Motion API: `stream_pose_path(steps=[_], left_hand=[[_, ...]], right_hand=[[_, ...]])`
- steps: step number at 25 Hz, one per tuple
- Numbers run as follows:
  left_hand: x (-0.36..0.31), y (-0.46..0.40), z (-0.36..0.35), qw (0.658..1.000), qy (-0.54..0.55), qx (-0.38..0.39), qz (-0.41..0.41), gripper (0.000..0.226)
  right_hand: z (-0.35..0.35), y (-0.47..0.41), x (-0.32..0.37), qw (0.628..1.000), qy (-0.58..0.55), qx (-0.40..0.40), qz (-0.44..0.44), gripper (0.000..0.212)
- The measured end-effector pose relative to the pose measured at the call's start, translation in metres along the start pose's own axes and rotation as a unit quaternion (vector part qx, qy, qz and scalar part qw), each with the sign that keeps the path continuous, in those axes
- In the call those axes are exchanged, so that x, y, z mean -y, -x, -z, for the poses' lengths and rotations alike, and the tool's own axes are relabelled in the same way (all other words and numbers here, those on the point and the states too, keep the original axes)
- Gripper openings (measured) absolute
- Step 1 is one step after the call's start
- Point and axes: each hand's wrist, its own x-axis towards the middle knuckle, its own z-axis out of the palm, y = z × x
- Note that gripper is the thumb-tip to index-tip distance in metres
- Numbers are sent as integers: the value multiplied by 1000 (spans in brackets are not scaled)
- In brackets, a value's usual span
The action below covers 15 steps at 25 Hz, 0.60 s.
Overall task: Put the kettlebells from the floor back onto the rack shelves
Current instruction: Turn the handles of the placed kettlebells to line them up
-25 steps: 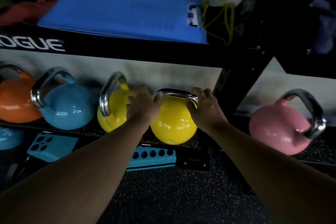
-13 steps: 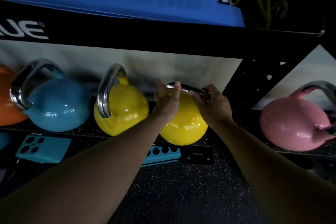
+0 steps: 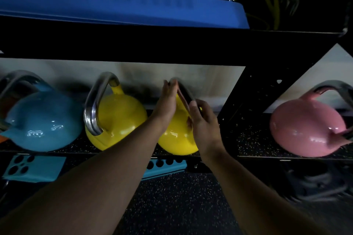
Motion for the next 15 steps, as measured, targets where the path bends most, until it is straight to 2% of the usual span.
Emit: stream_pose_path(steps=[4, 8, 12, 15], left_hand=[[6, 5, -11, 999, 0, -30, -21, 74], [10, -13, -7, 999, 42, 21, -13, 88], [6, -19, -10, 995, 51, 81, -20, 79], [8, -24, -13, 993, 62, 101, -26, 65]], right_hand=[[12, -13, 15, 997, -47, 64, -2, 32], [-13, -6, 11, 999, -20, 35, -12, 42], [-26, 2, -1, 994, -104, 14, 1, 44], [-25, 2, -6, 993, -119, 14, 25, 45]])
